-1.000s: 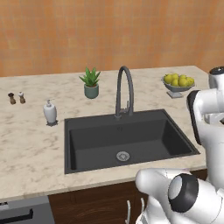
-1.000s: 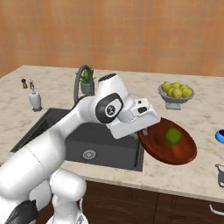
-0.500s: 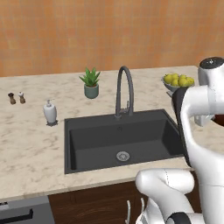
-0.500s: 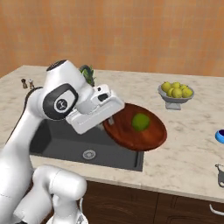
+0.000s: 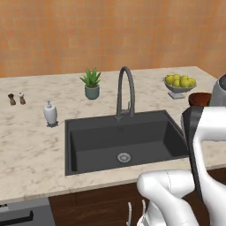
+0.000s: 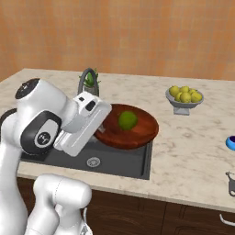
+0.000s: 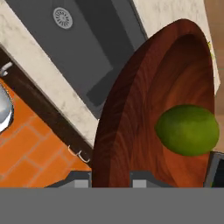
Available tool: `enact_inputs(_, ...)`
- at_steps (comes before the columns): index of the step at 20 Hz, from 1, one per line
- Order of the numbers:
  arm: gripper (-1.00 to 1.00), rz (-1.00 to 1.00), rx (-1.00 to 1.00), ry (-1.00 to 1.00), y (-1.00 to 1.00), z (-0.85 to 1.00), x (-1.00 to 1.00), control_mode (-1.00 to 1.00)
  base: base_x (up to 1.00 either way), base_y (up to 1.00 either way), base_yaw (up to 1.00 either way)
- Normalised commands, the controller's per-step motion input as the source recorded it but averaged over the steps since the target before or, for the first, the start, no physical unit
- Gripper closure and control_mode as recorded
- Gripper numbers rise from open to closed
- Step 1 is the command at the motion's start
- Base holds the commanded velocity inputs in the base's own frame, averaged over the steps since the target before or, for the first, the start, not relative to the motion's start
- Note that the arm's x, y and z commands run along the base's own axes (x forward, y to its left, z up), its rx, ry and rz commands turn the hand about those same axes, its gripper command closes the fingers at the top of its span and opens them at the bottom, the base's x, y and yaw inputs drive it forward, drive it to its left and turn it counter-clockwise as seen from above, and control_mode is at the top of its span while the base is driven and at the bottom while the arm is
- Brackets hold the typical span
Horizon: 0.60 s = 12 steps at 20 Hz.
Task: Pick the lime from the sink and place it in the bowl. Then pick the bowl and place it in the microwave. Then close the microwave door and press the start button.
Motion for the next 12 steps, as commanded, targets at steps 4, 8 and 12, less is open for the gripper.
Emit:
enact_inputs(4,1.00,0.28,-0.16,0.16,0.86,0.67,-0.47,-1.00,0.00,0.00,0.00)
enact_inputs(8,1.00,0.24,0.01,0.22,0.78,0.41,-0.19,-1.00,0.00,0.00,0.00)
enact_inputs(12,1.00,0.23,0.00,0.04,0.56,0.44,-0.08,-1.00,0.00,0.00,0.00)
